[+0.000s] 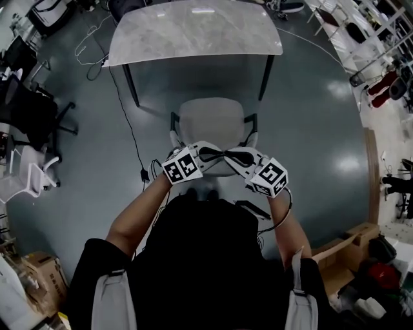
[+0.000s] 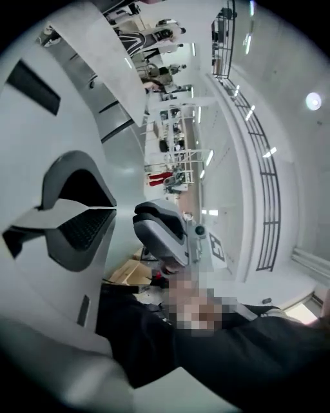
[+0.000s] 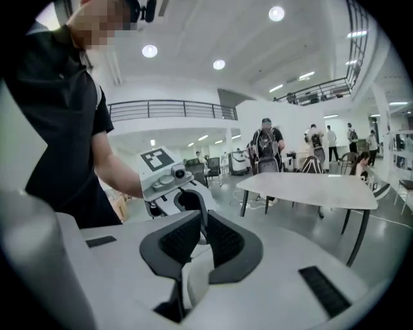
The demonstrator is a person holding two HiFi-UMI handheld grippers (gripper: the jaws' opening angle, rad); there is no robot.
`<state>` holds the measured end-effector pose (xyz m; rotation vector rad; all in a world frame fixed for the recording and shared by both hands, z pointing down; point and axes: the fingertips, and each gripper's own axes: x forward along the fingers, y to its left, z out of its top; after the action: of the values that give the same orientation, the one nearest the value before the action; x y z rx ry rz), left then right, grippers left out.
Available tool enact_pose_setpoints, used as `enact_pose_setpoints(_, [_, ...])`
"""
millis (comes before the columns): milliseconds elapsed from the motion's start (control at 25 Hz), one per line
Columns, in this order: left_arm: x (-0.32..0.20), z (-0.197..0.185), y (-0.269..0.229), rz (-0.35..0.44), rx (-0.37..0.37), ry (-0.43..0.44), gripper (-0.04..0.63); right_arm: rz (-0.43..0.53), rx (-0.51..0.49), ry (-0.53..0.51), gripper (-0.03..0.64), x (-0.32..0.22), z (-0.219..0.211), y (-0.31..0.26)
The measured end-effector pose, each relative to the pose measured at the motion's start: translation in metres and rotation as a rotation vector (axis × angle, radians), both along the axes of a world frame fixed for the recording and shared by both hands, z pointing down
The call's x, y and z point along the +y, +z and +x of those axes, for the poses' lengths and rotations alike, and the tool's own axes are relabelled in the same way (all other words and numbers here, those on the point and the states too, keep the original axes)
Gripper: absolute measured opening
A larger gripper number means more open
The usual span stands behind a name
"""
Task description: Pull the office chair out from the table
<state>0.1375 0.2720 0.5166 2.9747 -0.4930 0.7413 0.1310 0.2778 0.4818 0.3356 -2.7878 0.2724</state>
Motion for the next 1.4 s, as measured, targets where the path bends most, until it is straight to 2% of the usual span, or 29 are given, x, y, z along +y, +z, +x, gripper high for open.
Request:
enact_pose_setpoints(120, [0.001,-0.01,-0.05,0.086,0.08,-0.021,0.016,0.028,-0.139,0.05,0.031,0.0,0.005,-0.05])
enact_pose_setpoints(200, [0.007,-0.017,-0.082,0.106,0.17,-0.024,0.012,0.042,-0.21,0.075,0.028,0.004,0.01,-0.077])
enact_pose_setpoints(360, [0.011,-0.034,-0.141,0.0,0.485,-0.036,0.012,0.086,-0.287,0.109,0.021,0.003,0.017,-0.111])
enact_pose_setpoints(400, [0.012,-0.037,-0.15,-0.019,0.53,-0.044,0.012,0.087,-0.3,0.111,0.021,0.004,0.018,-0.113])
enact_pose_setpoints(440, [0.014,-0.038,-0.153,-0.025,0.542,-0.051,0.012,0.082,-0.311,0.11,0.021,0.007,0.019,-0.114])
enact_pose_setpoints(680, [0.021,-0.033,-0.145,-0.021,0.499,-0.057,0.012,0.071,-0.316,0.104,0.02,0.015,0.03,-0.105])
enact_pose_setpoints(840, [0.022,-0.033,-0.139,-0.015,0.495,-0.054,0.012,0.04,-0.334,0.105,0.018,0.017,0.024,-0.094])
enact_pose_setpoints(1040, [0.024,-0.035,-0.133,-0.042,0.501,-0.06,0.012,0.057,-0.324,0.088,0.018,0.019,0.011,-0.095])
enact_pose_setpoints(1400, [0.033,-0.034,-0.113,-0.076,0.482,-0.078,0.012,0.058,-0.302,0.094,0.018,0.027,0.011,-0.093])
